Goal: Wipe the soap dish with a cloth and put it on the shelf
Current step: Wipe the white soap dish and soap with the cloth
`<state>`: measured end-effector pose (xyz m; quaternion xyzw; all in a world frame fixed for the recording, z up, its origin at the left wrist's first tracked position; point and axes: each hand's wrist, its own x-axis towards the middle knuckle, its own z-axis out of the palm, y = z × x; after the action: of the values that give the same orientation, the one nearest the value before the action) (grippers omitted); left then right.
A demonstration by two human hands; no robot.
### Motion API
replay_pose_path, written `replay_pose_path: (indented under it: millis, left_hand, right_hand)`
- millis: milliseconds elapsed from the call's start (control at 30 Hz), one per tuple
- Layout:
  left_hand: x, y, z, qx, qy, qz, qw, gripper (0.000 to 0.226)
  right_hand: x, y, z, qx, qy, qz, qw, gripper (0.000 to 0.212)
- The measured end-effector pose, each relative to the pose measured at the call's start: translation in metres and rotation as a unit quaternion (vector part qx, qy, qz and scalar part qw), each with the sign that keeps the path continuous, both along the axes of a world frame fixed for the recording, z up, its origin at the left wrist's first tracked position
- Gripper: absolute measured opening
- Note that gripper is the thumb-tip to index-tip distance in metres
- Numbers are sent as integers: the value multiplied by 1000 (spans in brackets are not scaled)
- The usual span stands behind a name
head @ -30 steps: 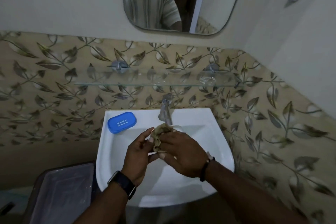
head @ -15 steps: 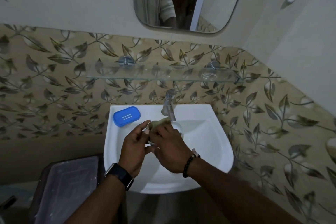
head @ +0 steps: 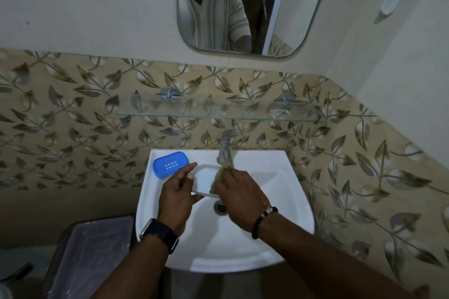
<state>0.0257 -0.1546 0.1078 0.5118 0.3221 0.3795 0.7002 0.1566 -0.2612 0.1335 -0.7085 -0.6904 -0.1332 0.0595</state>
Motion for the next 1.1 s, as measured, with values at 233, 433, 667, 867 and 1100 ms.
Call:
replay_pose_path:
  millis: [233, 433, 667, 867, 1100]
  left_hand:
    - [9, -13, 1, 1, 19, -69, 997, 30]
    - [-10, -4, 10, 183, 107, -113, 971, 20]
    - [2, -27, 24, 142, 54, -129, 980, 40]
    - [28, -51, 29, 53, -4, -83, 995, 40]
    - [29, -65, 38, 28, -49, -60, 997, 33]
  right_hand:
    - [11, -14, 2, -29, 283, -37, 958, 39]
    - [40, -33, 18, -70, 541, -6, 838, 44]
    - [50, -31, 17, 225, 757, -97, 605, 7]
    - [31, -46, 6, 291, 367, 60, 881, 44]
    - [34, -68, -3, 280, 315, 75, 904, 33]
